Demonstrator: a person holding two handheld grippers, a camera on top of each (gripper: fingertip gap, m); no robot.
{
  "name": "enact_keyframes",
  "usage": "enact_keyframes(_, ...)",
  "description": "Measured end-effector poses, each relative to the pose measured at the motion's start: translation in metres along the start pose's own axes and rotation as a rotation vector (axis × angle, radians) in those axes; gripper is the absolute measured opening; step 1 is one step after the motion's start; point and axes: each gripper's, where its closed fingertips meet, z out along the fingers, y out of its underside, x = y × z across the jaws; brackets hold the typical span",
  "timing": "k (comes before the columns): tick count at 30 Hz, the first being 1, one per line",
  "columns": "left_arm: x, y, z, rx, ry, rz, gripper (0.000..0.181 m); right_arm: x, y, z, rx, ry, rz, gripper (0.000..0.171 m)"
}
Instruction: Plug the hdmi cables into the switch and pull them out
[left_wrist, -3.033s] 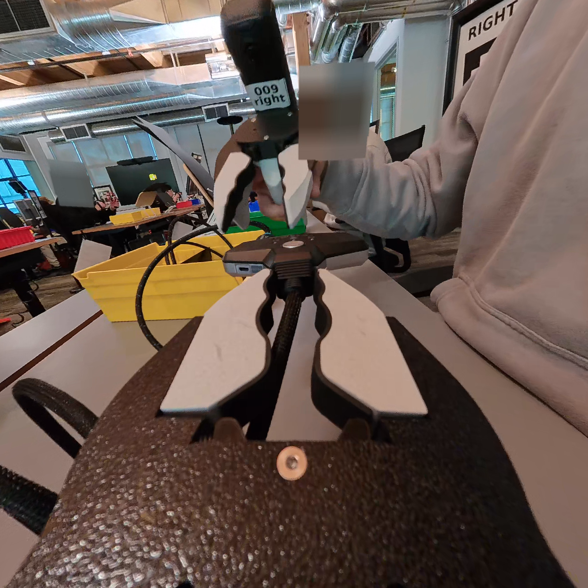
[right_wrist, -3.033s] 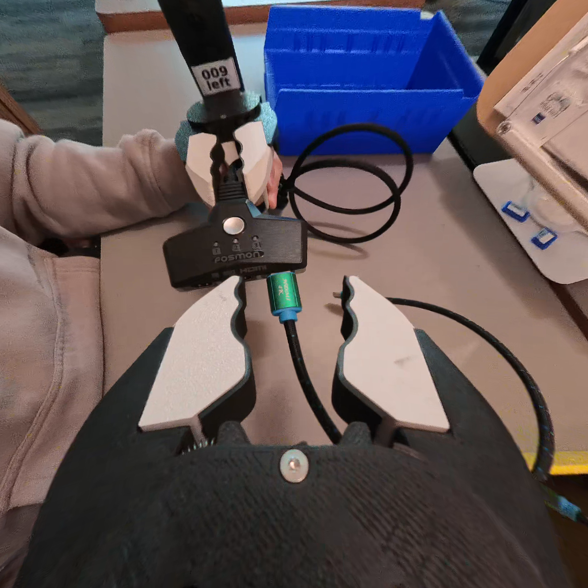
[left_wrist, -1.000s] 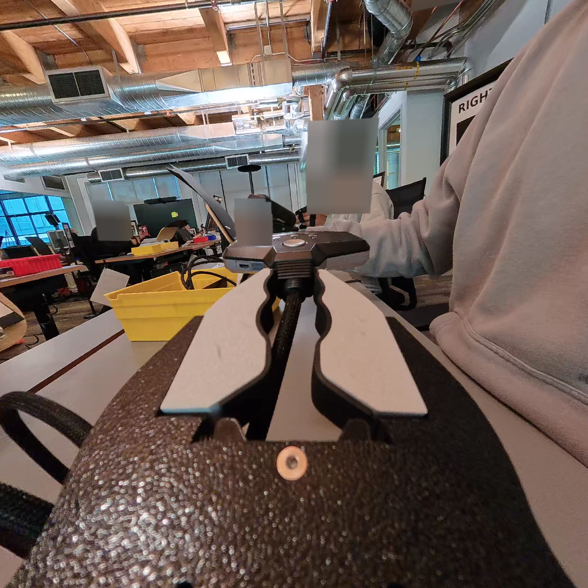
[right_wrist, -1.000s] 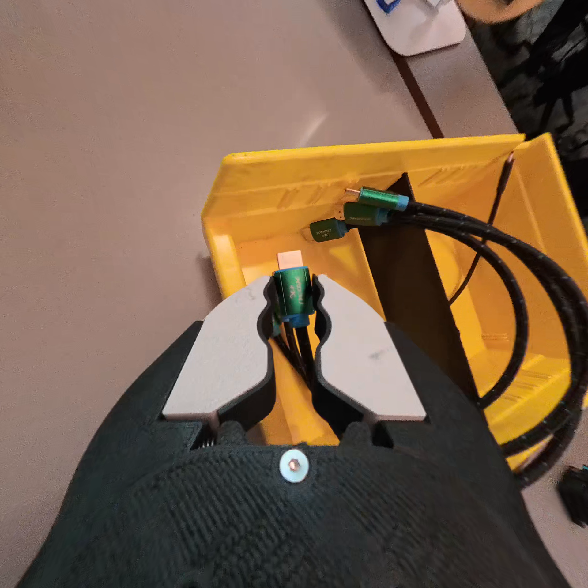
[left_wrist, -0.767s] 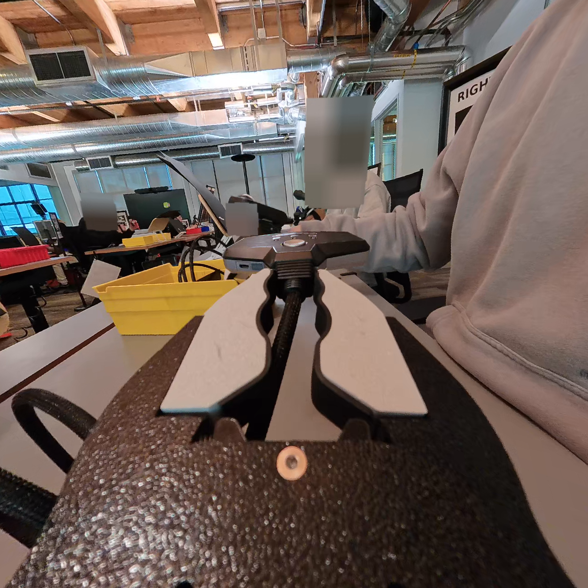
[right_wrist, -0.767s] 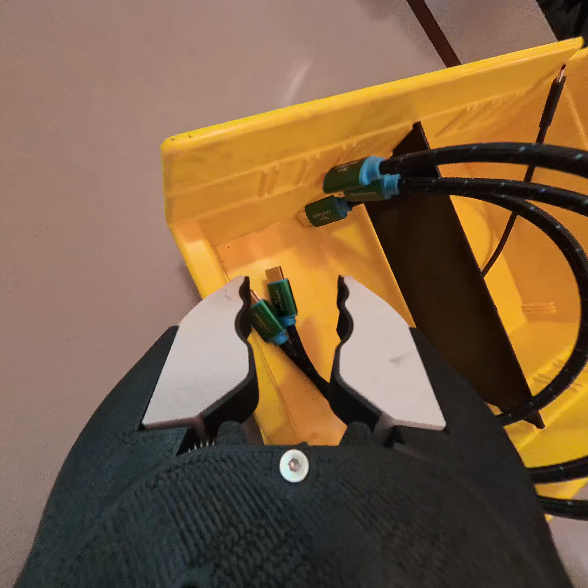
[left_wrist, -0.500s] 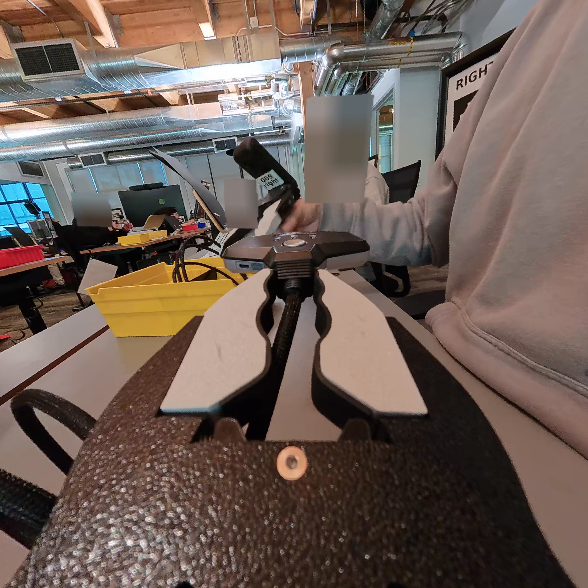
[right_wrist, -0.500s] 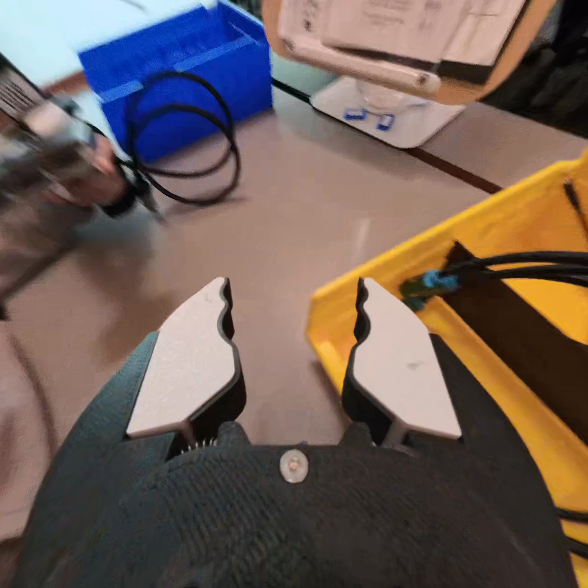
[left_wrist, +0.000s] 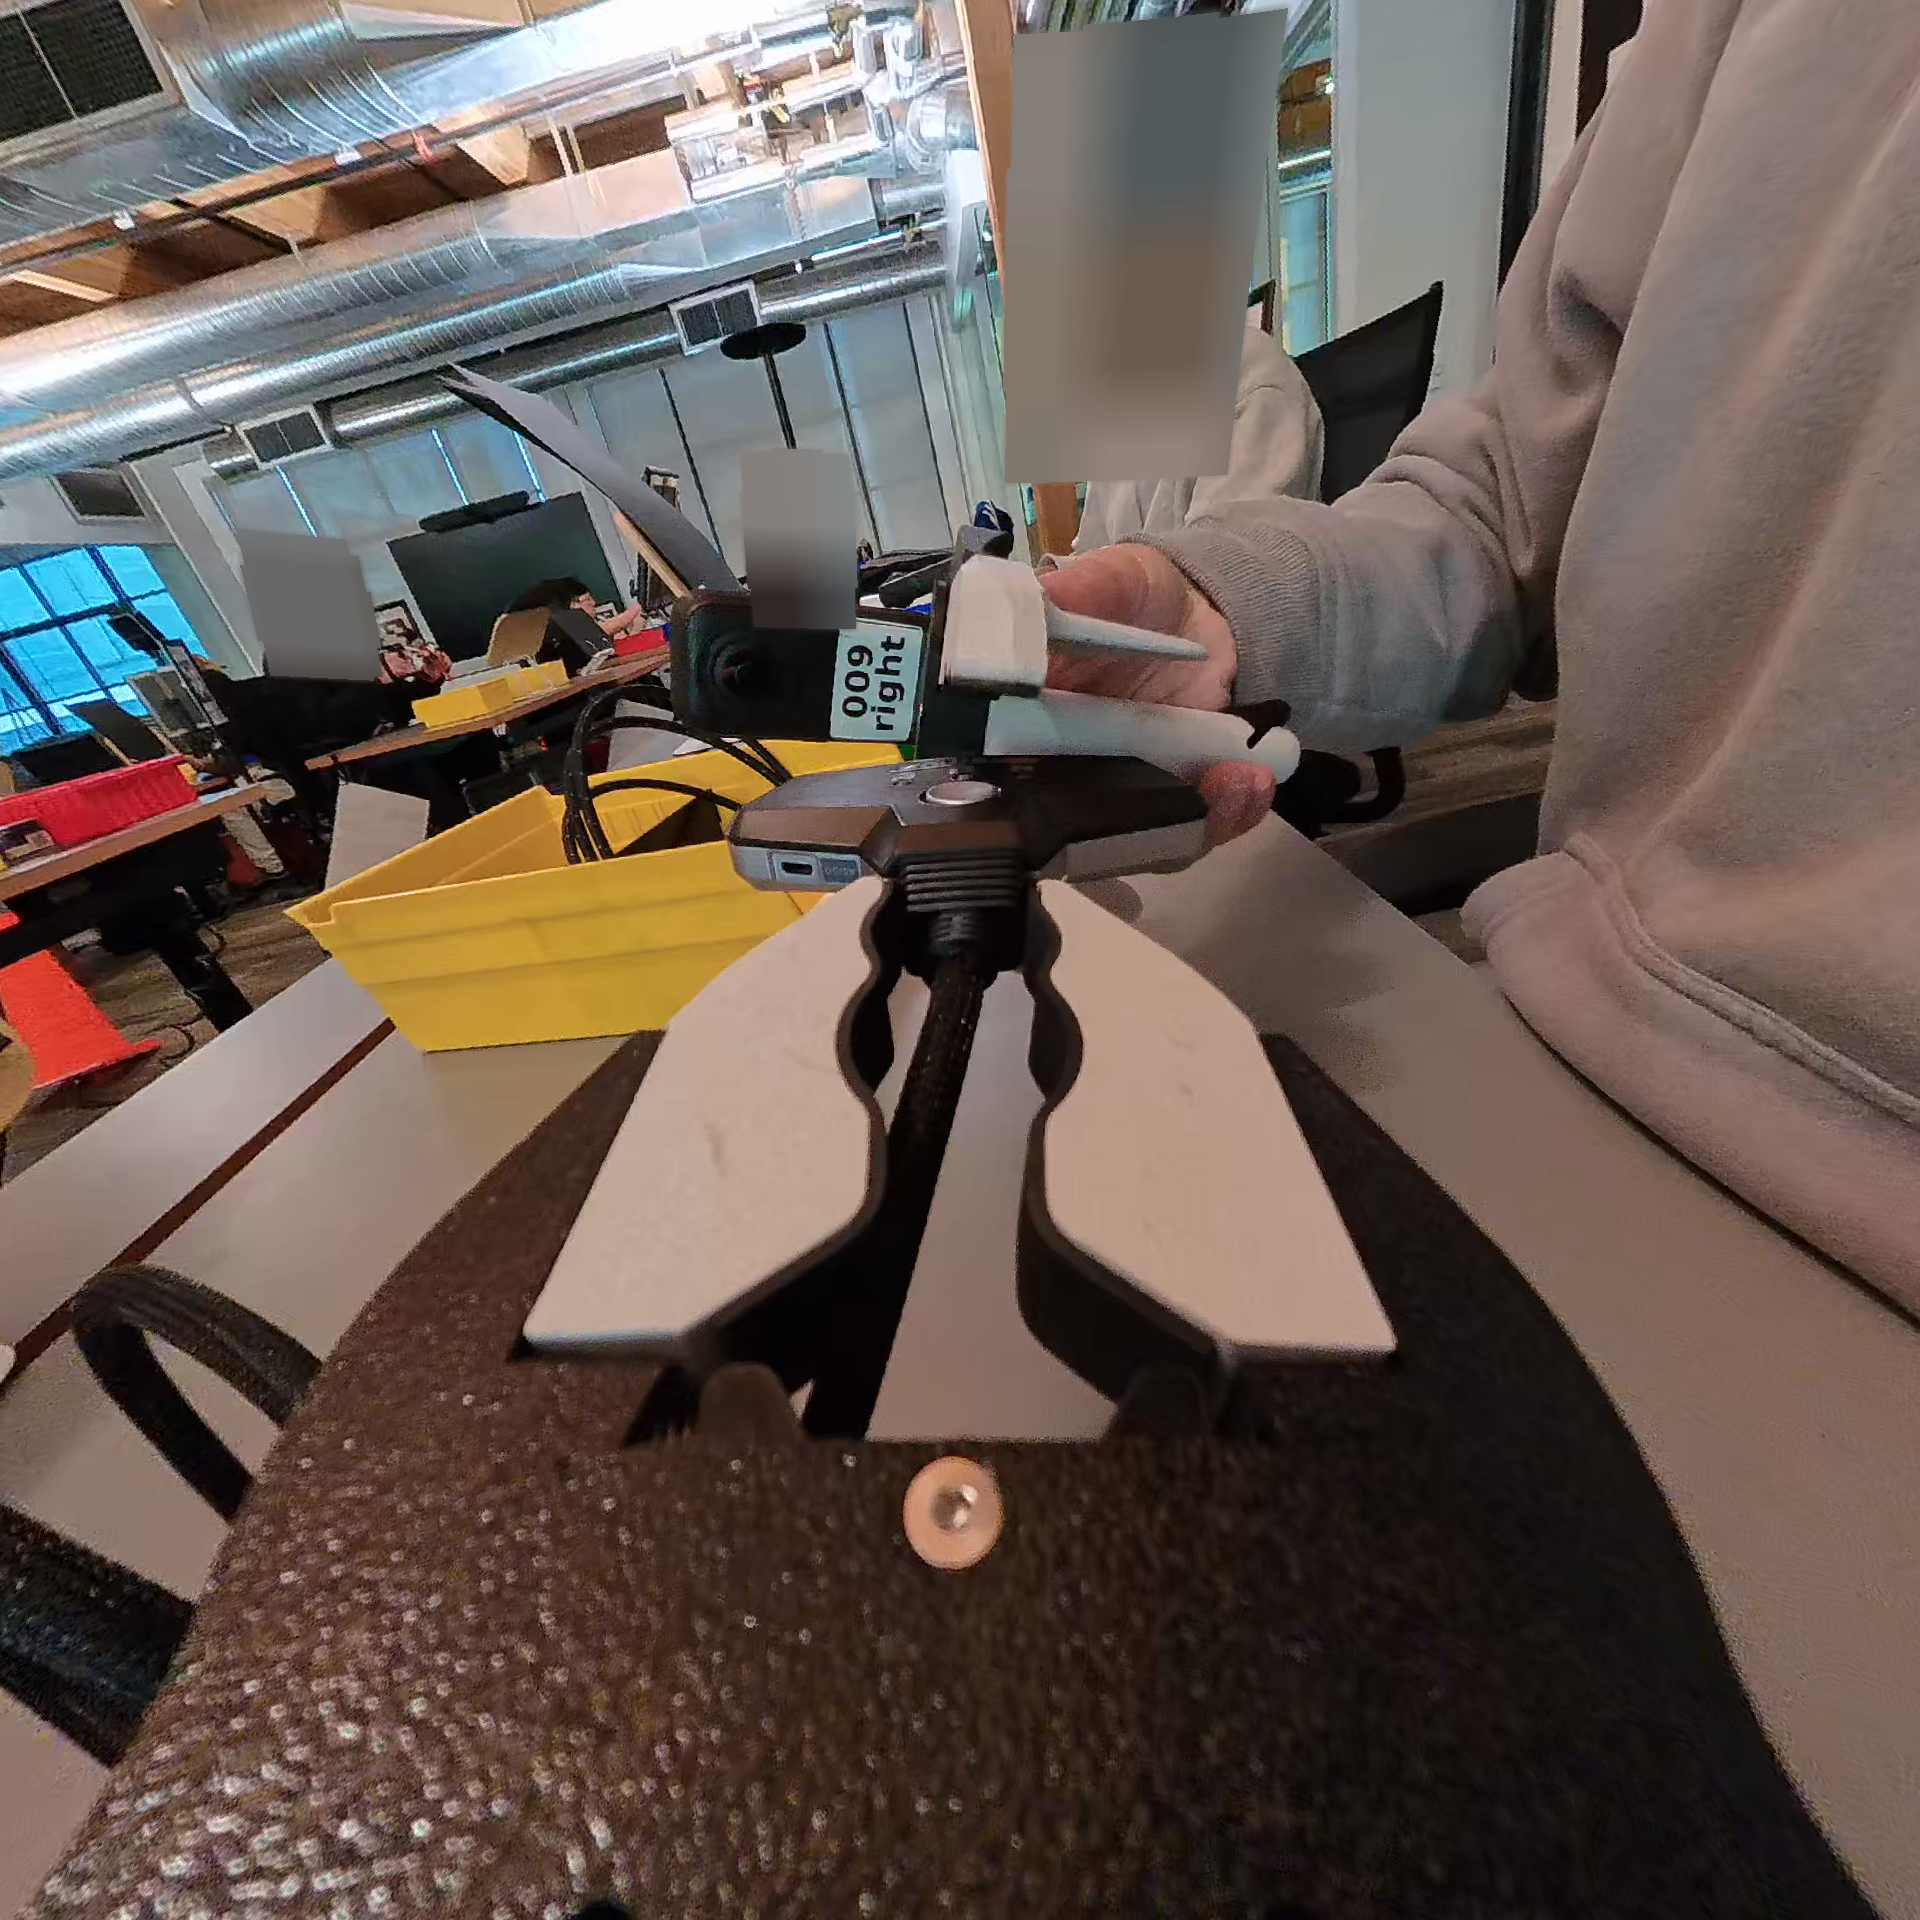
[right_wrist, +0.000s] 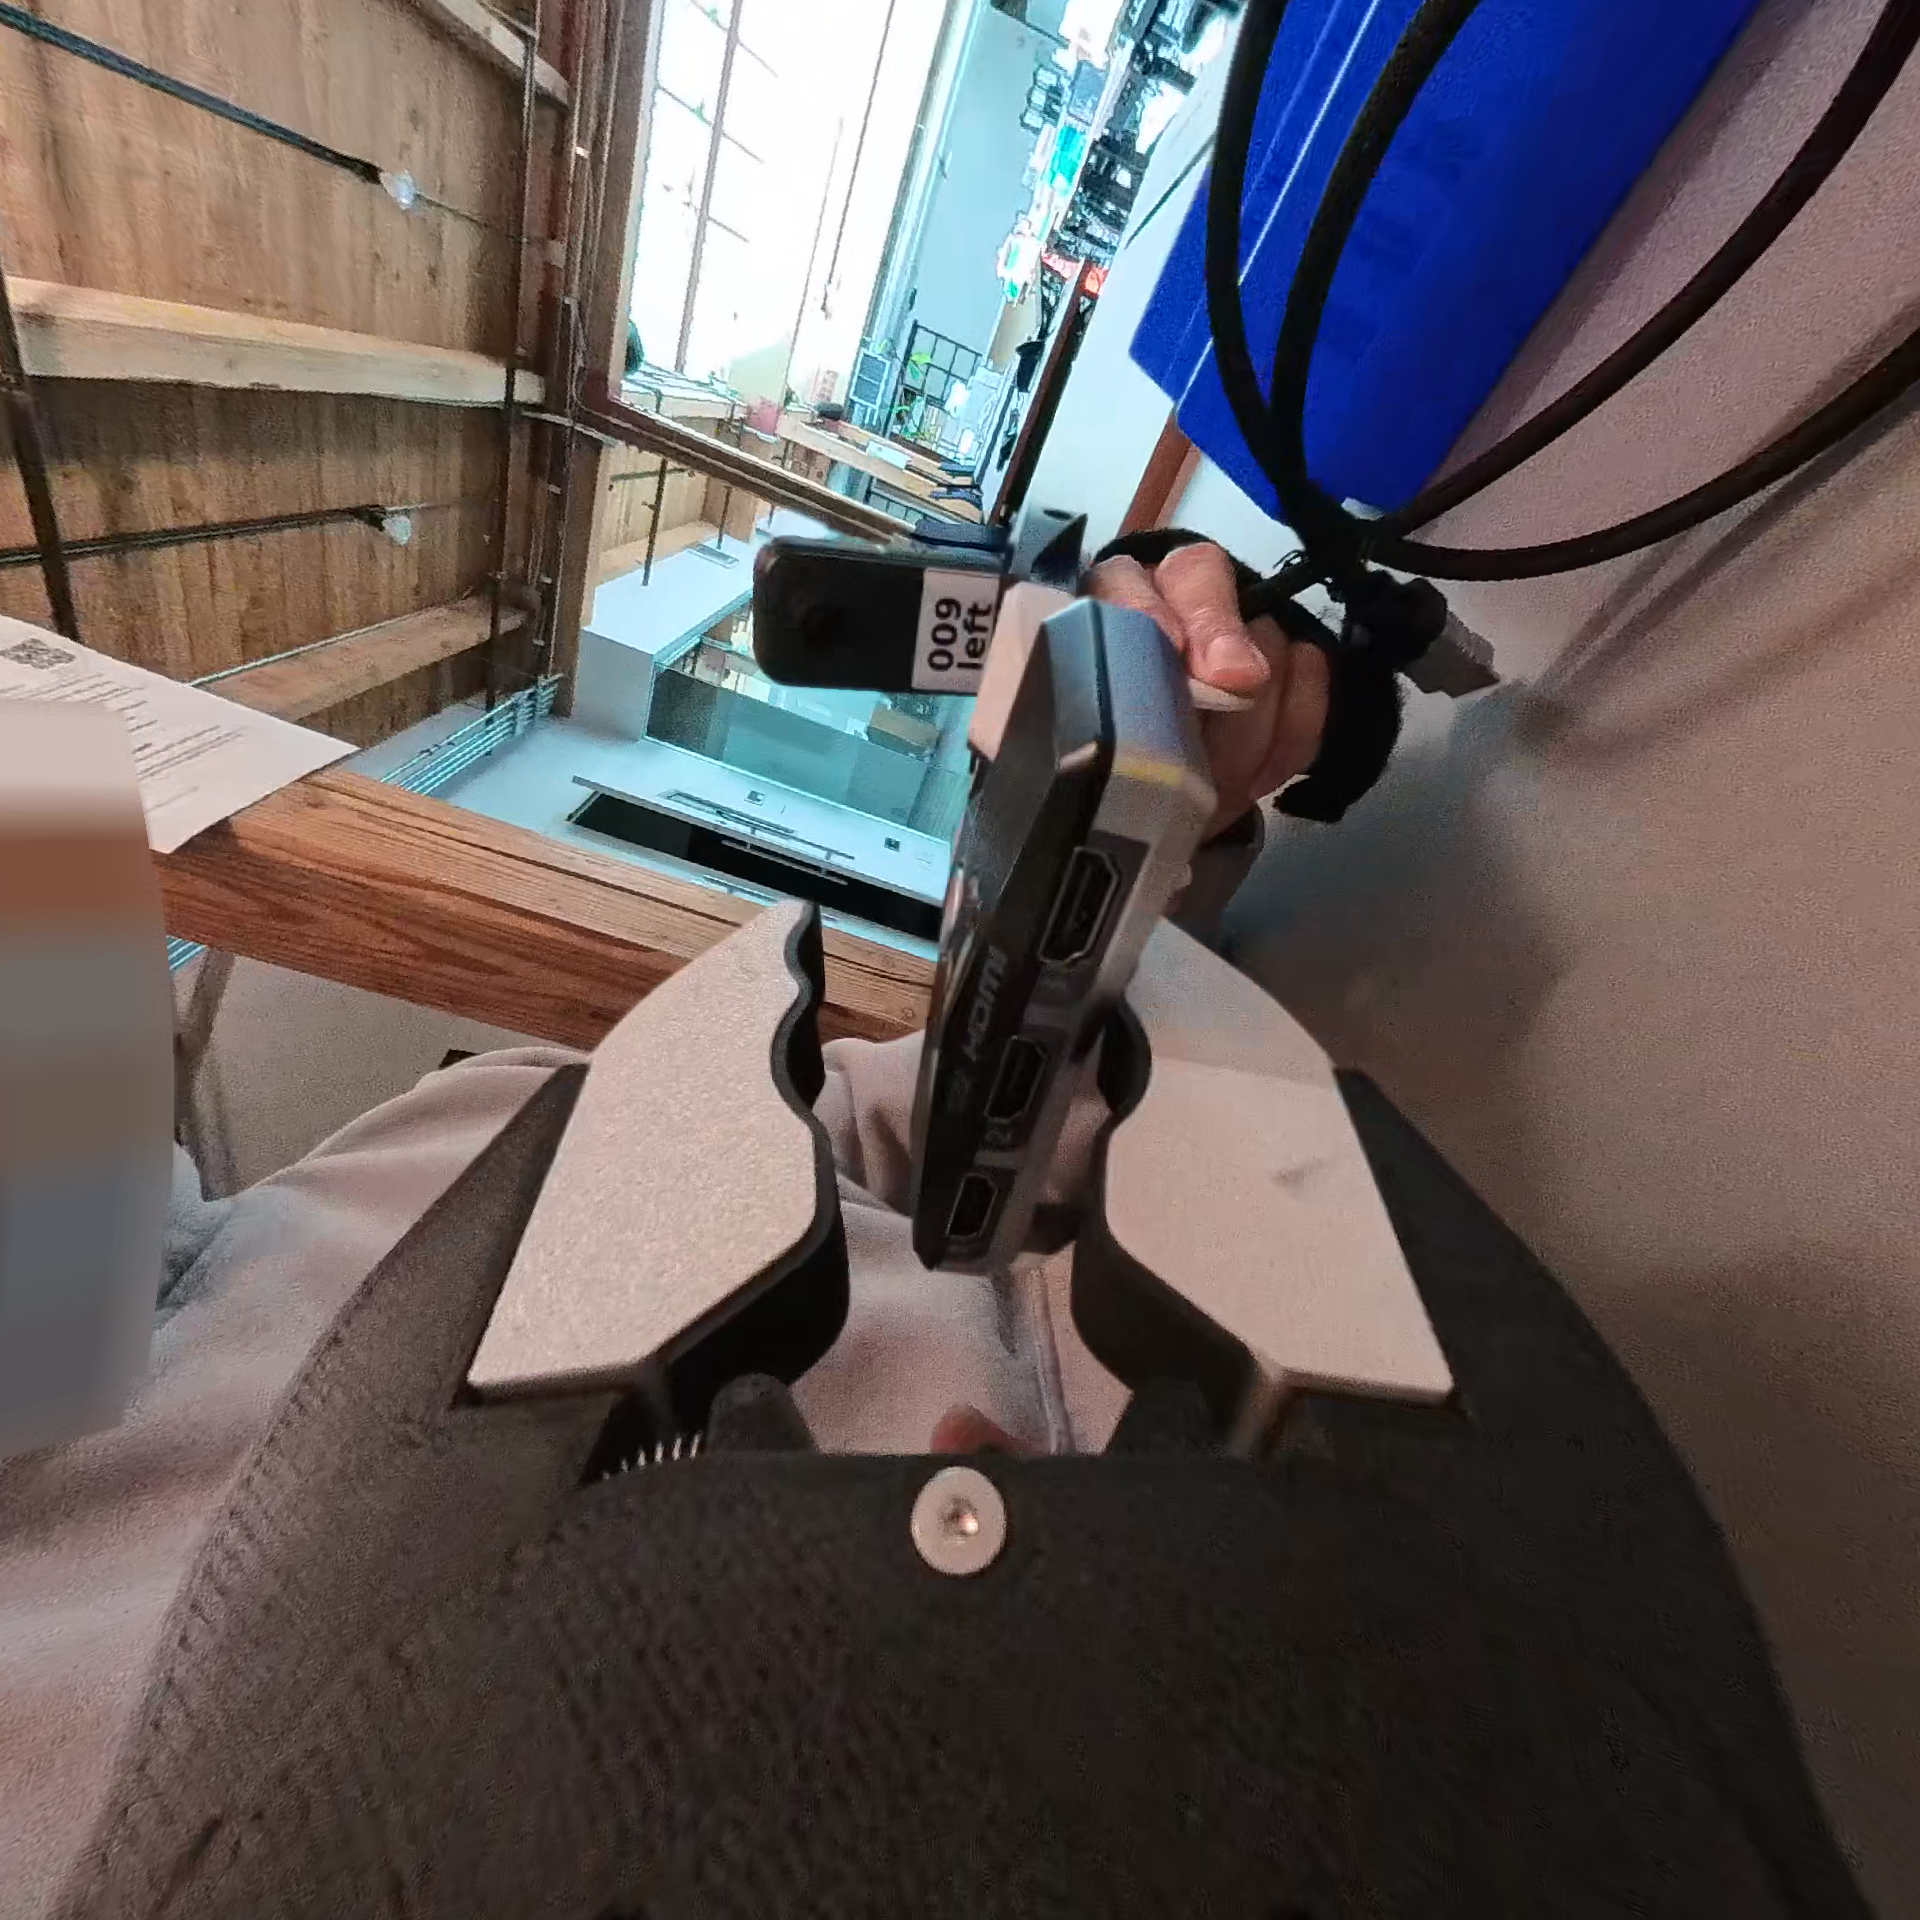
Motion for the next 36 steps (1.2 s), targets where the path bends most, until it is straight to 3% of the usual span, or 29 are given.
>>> enact_keyframes(6,0.0,0.0,0.004,-0.033,-0.021,0.059,0.022,0.007,-0.008,-0.002,0.064,0.008,0.113,0.025)
enact_keyframes(15,-0.002,0.0,0.004,-0.039,-0.054,0.051,0.023,0.009,-0.012,-0.003,0.08,-0.028,0.01,0.024)
enact_keyframes(18,-0.01,-0.016,0.0,0.076,-0.122,0.006,0.062,0.006,-0.014,-0.005,0.081,-0.028,-0.053,0.023)
enact_keyframes(19,-0.012,-0.028,-0.006,0.158,-0.136,-0.023,0.077,0.004,-0.017,-0.008,0.09,-0.02,-0.08,0.023)
enact_keyframes(21,-0.014,-0.065,-0.029,0.425,-0.11,-0.117,0.086,0.0,-0.026,-0.018,0.097,0.017,-0.16,0.023)
enact_keyframes(23,-0.015,-0.096,-0.065,0.693,-0.073,-0.175,0.085,-0.009,-0.037,-0.032,0.109,0.068,-0.27,0.023)
enact_keyframes(25,-0.016,-0.107,-0.091,0.813,-0.061,-0.184,0.072,-0.022,-0.051,-0.049,0.117,0.139,-0.407,0.023)
enact_keyframes(31,-0.022,-0.082,-0.07,0.63,-0.104,-0.217,0.066,-0.09,-0.125,-0.139,0.192,0.431,-0.777,0.023)
enact_keyframes(36,-0.019,-0.063,-0.042,0.5,-0.066,-0.263,0.065,-0.117,-0.19,-0.235,0.112,0.766,-0.941,0.023)
